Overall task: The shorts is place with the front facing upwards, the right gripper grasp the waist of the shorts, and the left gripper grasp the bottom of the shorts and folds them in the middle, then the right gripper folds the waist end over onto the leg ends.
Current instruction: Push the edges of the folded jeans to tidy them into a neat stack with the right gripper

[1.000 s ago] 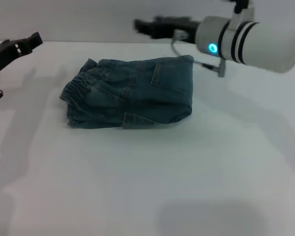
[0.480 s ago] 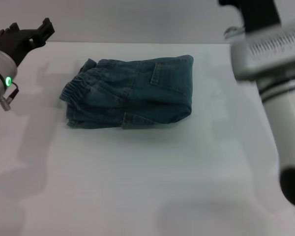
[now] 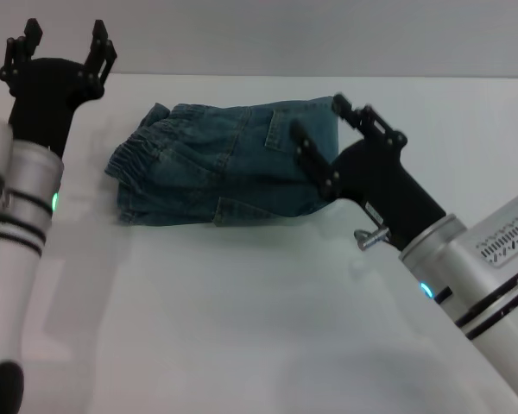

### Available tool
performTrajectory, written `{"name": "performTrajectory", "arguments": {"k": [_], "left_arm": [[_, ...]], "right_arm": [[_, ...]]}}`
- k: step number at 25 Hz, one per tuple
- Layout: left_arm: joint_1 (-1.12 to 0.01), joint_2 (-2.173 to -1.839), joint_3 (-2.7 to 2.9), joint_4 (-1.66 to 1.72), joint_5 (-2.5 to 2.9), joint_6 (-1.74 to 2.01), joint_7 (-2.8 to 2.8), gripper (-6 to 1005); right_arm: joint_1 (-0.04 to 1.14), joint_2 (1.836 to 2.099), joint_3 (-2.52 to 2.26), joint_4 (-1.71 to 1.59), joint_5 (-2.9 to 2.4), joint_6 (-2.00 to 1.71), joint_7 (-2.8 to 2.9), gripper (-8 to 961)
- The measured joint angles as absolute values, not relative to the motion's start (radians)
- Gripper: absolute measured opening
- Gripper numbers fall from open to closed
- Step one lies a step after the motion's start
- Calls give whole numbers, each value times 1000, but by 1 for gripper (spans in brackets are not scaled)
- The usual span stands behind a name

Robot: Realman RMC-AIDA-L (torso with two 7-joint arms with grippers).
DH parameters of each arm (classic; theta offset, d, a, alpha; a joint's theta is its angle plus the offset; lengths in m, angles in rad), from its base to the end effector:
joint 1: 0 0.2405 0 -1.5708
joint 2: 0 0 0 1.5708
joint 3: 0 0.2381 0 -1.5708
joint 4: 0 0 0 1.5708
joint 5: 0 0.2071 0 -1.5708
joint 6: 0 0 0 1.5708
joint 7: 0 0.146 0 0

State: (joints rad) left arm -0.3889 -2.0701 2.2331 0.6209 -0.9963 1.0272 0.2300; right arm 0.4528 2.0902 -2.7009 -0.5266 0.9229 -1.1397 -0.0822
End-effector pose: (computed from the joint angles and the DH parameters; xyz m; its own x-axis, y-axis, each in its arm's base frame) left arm -0.2347 0.3531 -0.0106 0.6748 -0.1687 0.7185 0.7151 -0.0915 -0.6930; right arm 0.1933 0.2972 -0.0937 0.6864 0.1357 -0.7145 -0.5413 -0.5607 -0.6266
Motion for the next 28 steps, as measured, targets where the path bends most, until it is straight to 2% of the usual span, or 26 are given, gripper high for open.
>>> {"name": "performTrajectory", "arguments": {"k": [3,9,20,22,28], "left_arm": [[-426,-2073,2329,495,-996,1179,146,829],[-407,-2070,2343,483,-995,1164,133,829],[-388,-2071,2350,483,-995,1128,122,829],[-390,-2071,2350,483,-994,1124,123,829],[-393,-2070,2350,481,-994,1114,123,829]], "right_arm": [[433,2090,-2714,-524,925,-1125,-69,579],[404,2091,-2721,-527,930,-1058,-54,563],[418,2090,-2717,-490,933,-907,84,330],[422,2088,-2711,-475,934,-899,97,101],[458,2083,-2697,-394,934,-897,208,-2]]}}
